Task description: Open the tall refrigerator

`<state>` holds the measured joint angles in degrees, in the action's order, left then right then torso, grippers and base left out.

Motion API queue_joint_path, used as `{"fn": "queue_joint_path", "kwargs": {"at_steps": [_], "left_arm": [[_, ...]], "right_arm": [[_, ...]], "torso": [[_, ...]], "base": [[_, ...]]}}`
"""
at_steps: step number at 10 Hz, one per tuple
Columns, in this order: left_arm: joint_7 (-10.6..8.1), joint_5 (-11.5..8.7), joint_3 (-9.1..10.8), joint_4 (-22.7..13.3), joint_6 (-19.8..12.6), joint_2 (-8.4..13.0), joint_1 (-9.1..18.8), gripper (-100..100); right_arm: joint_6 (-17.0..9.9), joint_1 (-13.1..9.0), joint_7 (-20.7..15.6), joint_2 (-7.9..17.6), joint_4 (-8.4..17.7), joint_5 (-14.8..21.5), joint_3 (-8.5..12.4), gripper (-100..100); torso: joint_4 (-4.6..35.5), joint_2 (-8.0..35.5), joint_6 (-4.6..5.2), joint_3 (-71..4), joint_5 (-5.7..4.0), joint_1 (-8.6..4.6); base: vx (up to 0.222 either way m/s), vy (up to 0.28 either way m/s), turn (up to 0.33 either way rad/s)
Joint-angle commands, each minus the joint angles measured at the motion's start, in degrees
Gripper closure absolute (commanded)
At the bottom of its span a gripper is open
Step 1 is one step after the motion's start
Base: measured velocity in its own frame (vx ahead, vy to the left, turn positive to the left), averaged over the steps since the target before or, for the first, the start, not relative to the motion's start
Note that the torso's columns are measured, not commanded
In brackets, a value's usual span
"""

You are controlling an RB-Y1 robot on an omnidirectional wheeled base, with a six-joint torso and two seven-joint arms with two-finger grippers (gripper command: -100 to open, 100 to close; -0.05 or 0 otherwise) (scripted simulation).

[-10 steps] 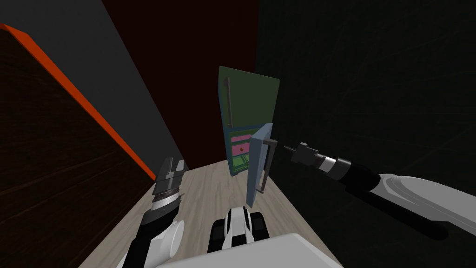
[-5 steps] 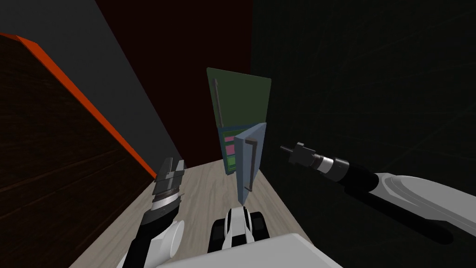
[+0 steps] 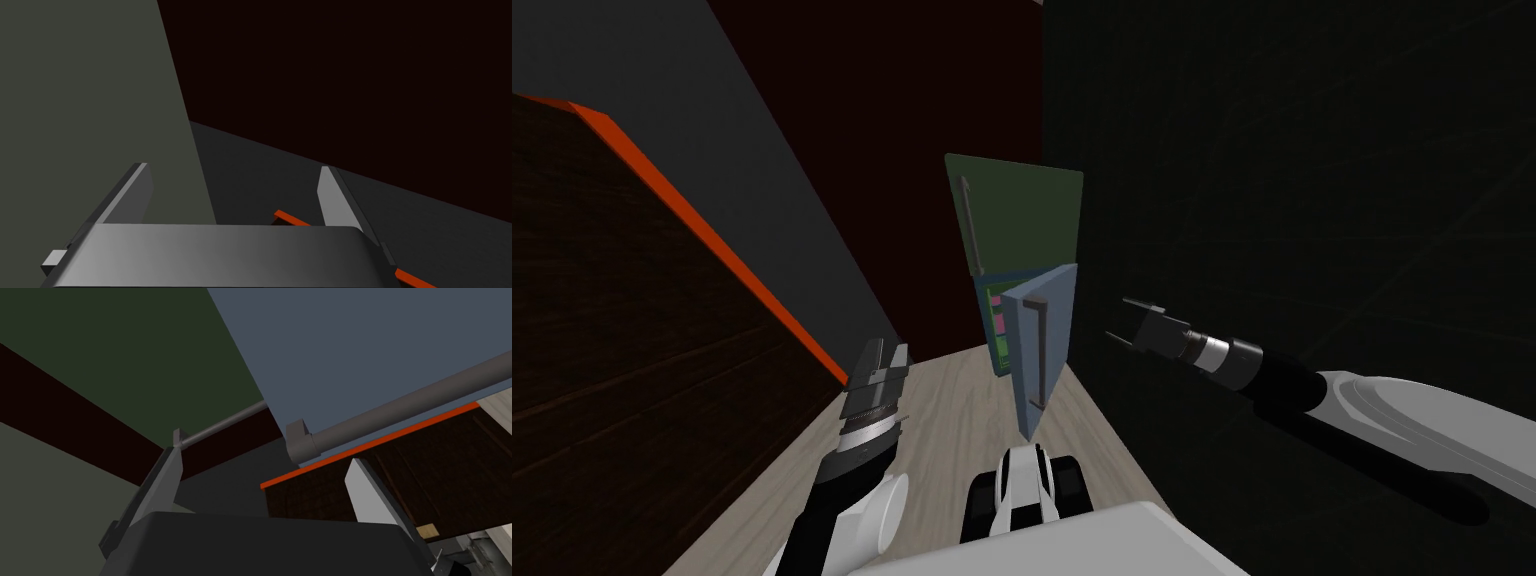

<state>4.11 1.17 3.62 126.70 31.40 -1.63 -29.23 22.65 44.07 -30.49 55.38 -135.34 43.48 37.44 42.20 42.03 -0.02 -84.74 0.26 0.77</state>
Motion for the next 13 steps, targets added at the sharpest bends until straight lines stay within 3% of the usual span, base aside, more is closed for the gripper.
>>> {"fn": "queue_joint_path", "kwargs": {"at_steps": [1, 3, 11, 13], "left_arm": [[0.00, 0.00, -0.01, 0.00, 0.00, -0.01, 0.00, 0], [0.00, 0.00, 0.00, 0.00, 0.00, 0.00, 0.00, 0], [0.00, 0.00, 0.00, 0.00, 0.00, 0.00, 0.00, 0], [0.00, 0.00, 0.00, 0.00, 0.00, 0.00, 0.00, 0]], "right_arm": [[-0.81, 0.21, -0.02, -0.13, 1.07, 0.23, 0.28, -100], [-1.70, 0.42, 0.02, -0.19, 2.23, 0.46, 0.62, -100], [-5.13, 1.23, 0.16, -0.42, 6.74, 1.35, 1.92, -100], [-5.33, 1.31, 0.23, -0.39, 6.77, 1.40, 1.94, -100]], "torso": [[0.06, 0.18, 0.01, 0.12, -0.09, -0.27], [0.07, 0.19, 0.02, 0.15, -0.28, -0.78], [0.08, 0.23, 0.02, 0.16, -0.24, -0.75], [0.07, 0.20, -0.02, 0.15, -0.25, -0.77]], "base": [[0.037, 0.212, -0.036], [0.079, 0.243, -0.043], [0.051, 0.216, -0.045], [0.041, 0.155, -0.035]]}}
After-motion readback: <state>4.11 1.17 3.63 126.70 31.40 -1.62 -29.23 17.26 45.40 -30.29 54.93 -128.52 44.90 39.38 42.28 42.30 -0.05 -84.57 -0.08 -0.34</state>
